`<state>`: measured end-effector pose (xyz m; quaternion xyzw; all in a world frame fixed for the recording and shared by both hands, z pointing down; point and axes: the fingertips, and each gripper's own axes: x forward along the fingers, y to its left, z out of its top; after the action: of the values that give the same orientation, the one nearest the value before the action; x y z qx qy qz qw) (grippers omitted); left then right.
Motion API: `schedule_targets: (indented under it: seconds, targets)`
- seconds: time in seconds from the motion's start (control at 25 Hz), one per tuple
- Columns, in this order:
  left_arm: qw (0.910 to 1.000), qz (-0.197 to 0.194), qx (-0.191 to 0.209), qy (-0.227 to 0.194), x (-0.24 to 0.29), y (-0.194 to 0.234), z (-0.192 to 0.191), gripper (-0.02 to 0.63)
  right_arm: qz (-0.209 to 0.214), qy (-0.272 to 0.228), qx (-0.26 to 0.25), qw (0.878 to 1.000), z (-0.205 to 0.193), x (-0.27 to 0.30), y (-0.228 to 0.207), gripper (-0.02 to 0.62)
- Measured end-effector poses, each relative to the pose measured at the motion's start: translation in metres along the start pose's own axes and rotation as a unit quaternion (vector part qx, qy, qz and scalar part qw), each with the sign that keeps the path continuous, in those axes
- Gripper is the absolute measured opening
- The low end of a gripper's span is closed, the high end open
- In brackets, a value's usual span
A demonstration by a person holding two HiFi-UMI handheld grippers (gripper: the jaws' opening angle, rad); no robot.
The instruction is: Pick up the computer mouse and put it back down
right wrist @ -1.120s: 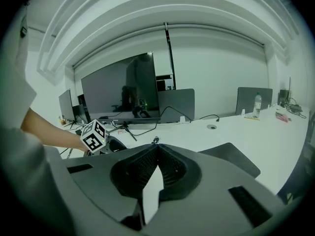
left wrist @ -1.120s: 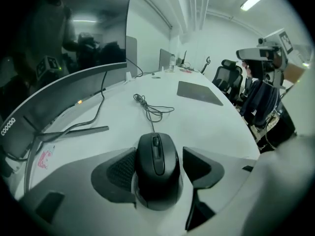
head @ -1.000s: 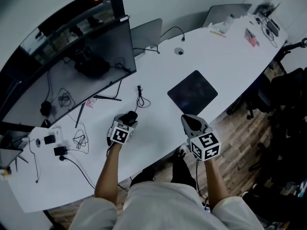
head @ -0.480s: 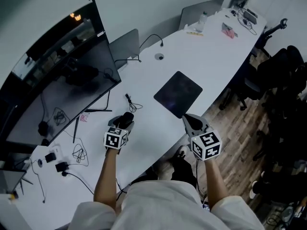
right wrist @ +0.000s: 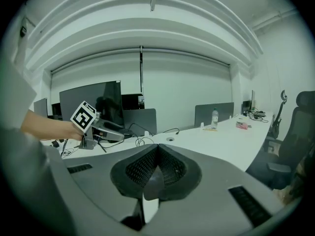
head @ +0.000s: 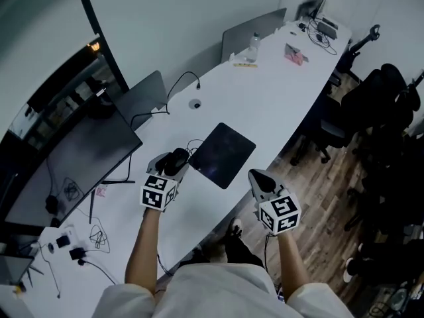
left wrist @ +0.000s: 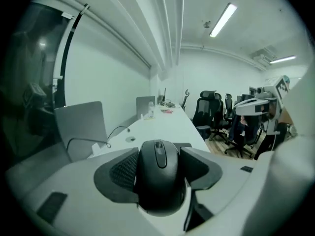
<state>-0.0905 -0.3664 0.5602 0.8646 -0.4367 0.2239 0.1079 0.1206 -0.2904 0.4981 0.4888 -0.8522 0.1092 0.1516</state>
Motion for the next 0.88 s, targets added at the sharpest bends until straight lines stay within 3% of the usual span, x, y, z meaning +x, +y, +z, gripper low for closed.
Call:
schedule_targets:
  seconds: [0.2, 0.36, 0.6, 0.72, 0.88]
  targets:
    - [0.9996, -0.010, 0.019, -0.018, 0.073, -0.017, 0.060, 0.275, 0.001, 0.000, -0.006, 1.000, 0.007, 0.008, -0.054, 0.015]
    - [0.9993, -0.012, 0.035, -0.011, 0.139, -0.032, 0.076, 0.275, 0.021, 0.009, 0.003, 1.000, 0.000, 0.021, -0.090, 0.015]
    - [0.9961, -0.043, 0.019, 0.074, 0.215, -0.076, 0.015, 0.275, 0.033, 0.036, -0.003, 0.999, -0.023, 0.037, -0.136, 0.015]
    - [0.9932, -0.060, -0.009, 0.099, 0.230, -0.101, -0.012, 0.276, 0.026, 0.046, -0.015, 0.998, -0.032, 0.043, -0.155, 0.015]
    - [0.9888, -0.061, -0.007, 0.136, 0.238, -0.121, -0.041, 0.276, 0.032, 0.053, -0.017, 0.998, -0.036, 0.050, -0.165, 0.015]
